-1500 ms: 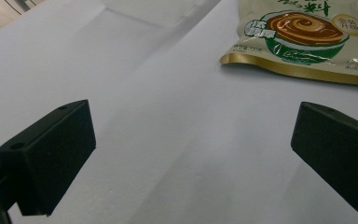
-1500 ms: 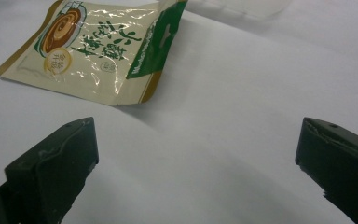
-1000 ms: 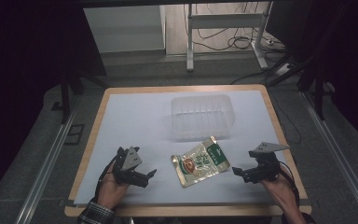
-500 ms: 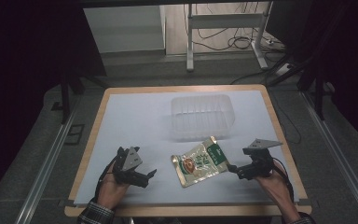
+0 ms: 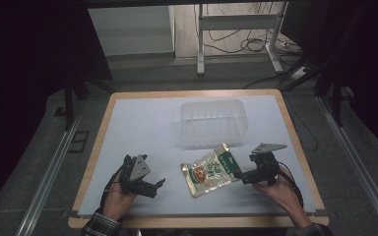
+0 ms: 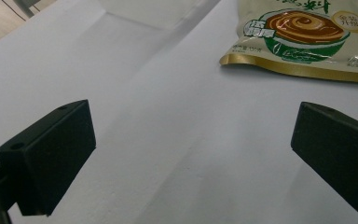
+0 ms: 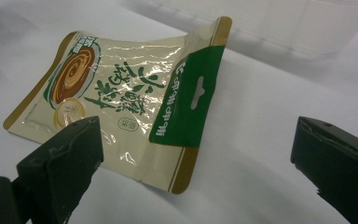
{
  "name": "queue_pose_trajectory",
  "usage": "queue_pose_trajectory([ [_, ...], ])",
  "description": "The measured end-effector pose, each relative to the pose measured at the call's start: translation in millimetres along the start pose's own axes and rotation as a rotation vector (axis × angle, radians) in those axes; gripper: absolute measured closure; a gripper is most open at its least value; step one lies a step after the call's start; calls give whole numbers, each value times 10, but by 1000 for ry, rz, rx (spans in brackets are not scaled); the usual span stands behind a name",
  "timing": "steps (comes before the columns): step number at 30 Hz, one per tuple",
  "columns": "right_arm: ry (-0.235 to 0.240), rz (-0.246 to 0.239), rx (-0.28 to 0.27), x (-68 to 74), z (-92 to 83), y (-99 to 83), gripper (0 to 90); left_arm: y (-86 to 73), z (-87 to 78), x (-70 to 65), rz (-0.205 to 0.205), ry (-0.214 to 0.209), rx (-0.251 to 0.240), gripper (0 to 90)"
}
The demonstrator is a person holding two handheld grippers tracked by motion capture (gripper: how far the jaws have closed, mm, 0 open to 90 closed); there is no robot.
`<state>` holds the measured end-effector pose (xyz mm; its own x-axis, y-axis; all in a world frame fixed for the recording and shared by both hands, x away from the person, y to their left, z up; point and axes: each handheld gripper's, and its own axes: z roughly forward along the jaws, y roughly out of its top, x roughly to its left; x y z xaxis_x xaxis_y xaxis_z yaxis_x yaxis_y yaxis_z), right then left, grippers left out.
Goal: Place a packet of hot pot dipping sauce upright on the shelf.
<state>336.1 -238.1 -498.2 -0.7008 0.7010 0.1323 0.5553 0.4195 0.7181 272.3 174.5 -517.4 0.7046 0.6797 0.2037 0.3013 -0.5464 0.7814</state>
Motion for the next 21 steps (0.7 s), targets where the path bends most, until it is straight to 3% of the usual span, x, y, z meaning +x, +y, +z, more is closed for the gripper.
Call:
queue_pose_trajectory([
  [13, 39, 7, 62, 20, 174, 139, 94, 0, -1, -4, 3, 2, -1, 0],
  [21, -1, -32, 100, 48, 333, 226, 205, 0, 0, -4, 4, 2, 0, 0],
])
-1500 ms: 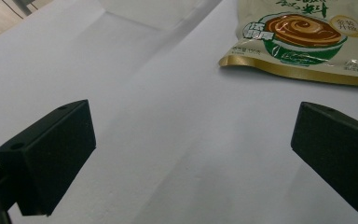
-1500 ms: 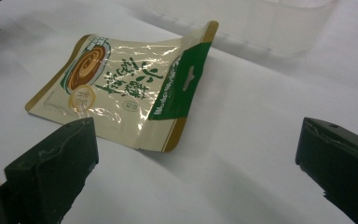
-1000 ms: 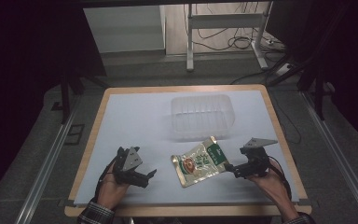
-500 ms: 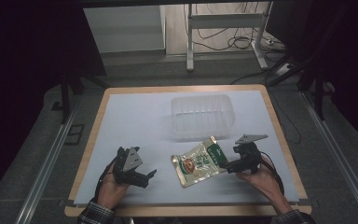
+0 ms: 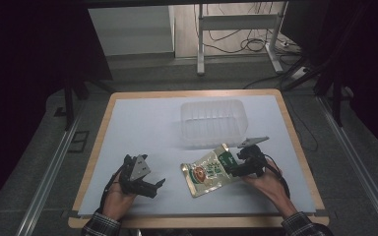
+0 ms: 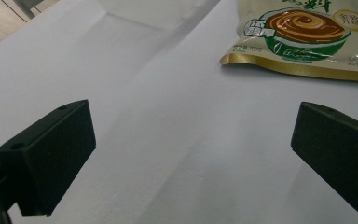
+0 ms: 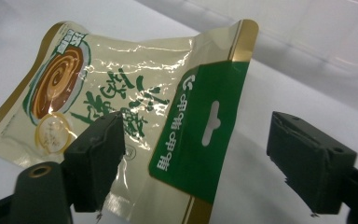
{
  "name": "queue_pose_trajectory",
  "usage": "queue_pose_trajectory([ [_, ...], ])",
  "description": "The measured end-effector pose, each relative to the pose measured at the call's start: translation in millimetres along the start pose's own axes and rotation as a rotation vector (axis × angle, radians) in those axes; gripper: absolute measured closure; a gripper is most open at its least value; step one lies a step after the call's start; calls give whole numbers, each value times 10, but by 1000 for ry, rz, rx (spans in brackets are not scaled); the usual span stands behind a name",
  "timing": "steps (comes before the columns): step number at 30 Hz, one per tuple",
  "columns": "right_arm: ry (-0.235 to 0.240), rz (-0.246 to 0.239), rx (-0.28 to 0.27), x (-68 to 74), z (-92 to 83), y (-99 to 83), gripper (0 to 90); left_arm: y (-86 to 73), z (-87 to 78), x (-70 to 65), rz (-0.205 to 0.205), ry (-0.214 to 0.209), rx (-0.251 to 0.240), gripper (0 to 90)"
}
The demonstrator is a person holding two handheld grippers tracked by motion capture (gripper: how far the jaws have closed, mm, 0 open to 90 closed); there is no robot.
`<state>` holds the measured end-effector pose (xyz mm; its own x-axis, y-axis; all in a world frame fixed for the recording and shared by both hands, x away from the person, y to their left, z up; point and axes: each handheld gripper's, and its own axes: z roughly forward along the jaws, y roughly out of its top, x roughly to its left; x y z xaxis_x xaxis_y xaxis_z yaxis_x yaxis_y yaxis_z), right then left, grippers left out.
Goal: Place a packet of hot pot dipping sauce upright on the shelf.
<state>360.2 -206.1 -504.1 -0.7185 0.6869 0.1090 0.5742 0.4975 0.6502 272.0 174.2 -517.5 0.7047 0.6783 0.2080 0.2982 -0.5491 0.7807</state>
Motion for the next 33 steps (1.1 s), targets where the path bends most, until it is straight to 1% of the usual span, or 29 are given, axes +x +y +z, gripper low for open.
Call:
queue_pose_trajectory([
  [3, 4, 3, 3, -3, 20, 19, 218, 0, 1, -1, 0, 0, 0, 0],
  [6, 14, -6, 12, -6, 51, 46, 234, 1, 3, -3, 3, 1, 3, 0],
  [7, 16, -5, 24, -8, 78, 62, 280, 1, 4, -4, 4, 1, 4, 0],
  [8, 16, -5, 24, -8, 78, 62, 280, 1, 5, -5, 5, 0, 5, 0],
  [11, 27, -5, 49, -8, 127, 83, 363, 1, 6, -7, 7, 1, 5, 0],
  [14, 30, -4, 59, -8, 164, 103, 448, 1, 7, -8, 9, 1, 7, 0],
  [16, 31, -11, 56, -4, 183, 119, 526, 3, 6, -10, 10, 1, 8, 0],
  [18, 35, -10, 58, -2, 187, 124, 542, 3, 6, -10, 11, 1, 9, 0],
  [21, 35, -7, 66, 0, 215, 138, 611, 3, 6, -11, 12, 2, 8, 0],
  [24, 43, -2, 83, -3, 250, 145, 660, 3, 9, -14, 13, 3, 9, 0],
  [25, 34, -2, 84, 2, 255, 147, 676, 4, 9, -16, 14, 4, 9, 0],
  [27, 48, 1, 88, 2, 258, 153, 762, 5, 6, -14, 19, 6, 13, 0],
  [28, 77, 17, 78, -2, 246, 156, 858, 5, 6, -14, 20, 6, 14, 0],
  [29, 77, 17, 78, -2, 246, 156, 858, 4, 6, -14, 20, 6, 14, 0],
  [31, 78, 28, 71, 16, 237, 160, 887, 5, 5, -15, 21, 7, 13, 0],
  [33, 74, 29, 72, 23, 238, 160, 888, 6, 3, -14, 21, 5, 13, 0],
])
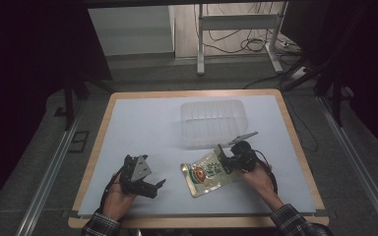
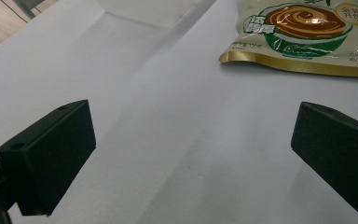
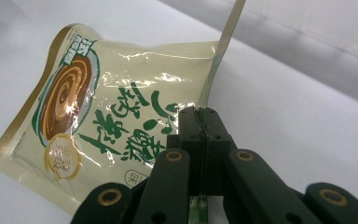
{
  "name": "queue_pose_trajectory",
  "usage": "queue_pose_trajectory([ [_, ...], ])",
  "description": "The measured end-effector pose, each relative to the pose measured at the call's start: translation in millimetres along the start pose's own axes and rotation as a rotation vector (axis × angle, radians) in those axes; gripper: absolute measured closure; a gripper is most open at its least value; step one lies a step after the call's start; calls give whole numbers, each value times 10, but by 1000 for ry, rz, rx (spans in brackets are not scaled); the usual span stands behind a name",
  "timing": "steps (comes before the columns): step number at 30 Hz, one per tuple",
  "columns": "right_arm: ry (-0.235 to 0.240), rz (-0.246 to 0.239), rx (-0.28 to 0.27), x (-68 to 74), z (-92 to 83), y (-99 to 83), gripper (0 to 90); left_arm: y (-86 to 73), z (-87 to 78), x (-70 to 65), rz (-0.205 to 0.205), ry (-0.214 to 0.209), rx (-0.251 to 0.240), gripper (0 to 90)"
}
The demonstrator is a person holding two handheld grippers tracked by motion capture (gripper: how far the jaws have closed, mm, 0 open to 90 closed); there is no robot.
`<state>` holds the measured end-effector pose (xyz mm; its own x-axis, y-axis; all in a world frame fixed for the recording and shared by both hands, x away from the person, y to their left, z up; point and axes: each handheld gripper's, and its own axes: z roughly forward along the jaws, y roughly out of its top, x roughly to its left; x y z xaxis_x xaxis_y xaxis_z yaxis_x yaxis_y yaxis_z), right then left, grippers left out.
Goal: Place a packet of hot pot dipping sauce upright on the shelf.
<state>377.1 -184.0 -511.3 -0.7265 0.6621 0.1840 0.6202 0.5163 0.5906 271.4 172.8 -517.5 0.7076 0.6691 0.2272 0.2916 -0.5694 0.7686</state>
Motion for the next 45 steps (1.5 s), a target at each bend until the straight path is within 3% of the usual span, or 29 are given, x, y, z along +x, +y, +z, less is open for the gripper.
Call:
queue_pose_trajectory([
  [4, 4, 28, -9, 6, -35, 12, 889, 0, -2, 1, 0, 3, -1, 0],
  [16, 105, 126, -63, 44, -332, 107, 888, 3, 0, -5, 4, 9, 2, 0],
  [28, 214, 157, -112, 192, -669, 362, 889, 6, -4, -3, 2, 11, -1, 0],
  [36, 221, 175, -124, 219, -837, 454, 890, 12, -3, -10, 4, 10, 0, 0],
  [45, 183, 185, -158, 161, -1031, 503, 890, 6, 2, 2, -13, -6, -10, 0],
])
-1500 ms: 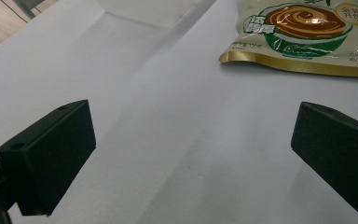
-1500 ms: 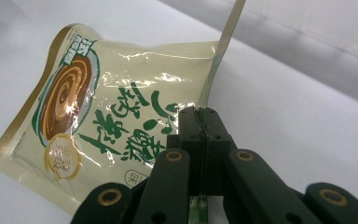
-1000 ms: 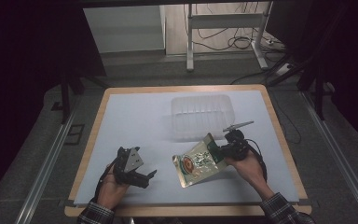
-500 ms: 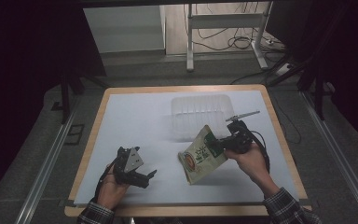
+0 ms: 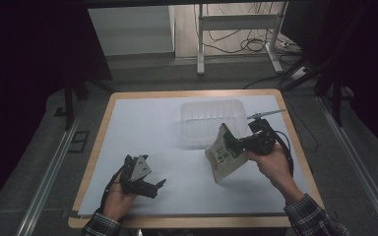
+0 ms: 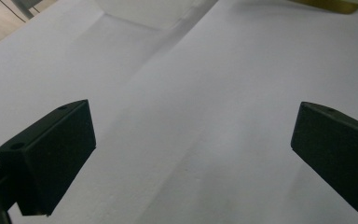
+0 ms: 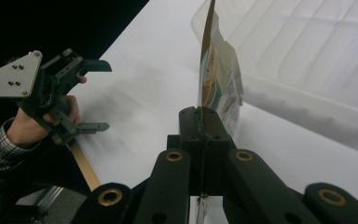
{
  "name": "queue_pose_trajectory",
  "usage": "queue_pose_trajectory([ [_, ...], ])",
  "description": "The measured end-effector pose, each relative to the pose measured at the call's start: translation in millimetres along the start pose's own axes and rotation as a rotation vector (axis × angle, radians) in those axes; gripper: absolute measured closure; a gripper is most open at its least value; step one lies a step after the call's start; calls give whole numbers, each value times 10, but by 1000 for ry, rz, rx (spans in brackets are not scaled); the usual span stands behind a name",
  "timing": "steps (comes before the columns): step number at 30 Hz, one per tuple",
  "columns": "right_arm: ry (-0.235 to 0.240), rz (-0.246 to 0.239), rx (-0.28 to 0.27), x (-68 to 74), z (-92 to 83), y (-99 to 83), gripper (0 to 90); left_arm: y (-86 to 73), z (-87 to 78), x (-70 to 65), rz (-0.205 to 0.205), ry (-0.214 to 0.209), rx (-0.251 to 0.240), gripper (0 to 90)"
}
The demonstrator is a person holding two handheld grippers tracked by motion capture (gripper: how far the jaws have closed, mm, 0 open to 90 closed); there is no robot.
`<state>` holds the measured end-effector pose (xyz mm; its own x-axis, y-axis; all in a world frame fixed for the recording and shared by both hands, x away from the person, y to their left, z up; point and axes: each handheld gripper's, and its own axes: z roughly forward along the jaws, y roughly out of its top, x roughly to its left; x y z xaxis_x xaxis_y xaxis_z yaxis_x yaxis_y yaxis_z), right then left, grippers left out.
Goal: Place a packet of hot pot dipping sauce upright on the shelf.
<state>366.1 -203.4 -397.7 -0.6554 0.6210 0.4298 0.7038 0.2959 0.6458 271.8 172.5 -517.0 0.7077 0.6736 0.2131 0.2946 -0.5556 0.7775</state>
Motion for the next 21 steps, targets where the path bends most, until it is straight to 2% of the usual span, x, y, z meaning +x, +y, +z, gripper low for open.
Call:
queue_pose_trajectory([
  [3, -14, 8, -10, -19, -68, 17, 890, 1, 0, 0, -1, -1, -2, 0],
  [10, 4, 52, -45, -99, -235, 56, 890, 1, 2, 4, -4, -5, -3, 0],
  [21, 17, 84, -81, -138, -432, 142, 890, 2, 3, 5, -3, -5, -2, 0],
])
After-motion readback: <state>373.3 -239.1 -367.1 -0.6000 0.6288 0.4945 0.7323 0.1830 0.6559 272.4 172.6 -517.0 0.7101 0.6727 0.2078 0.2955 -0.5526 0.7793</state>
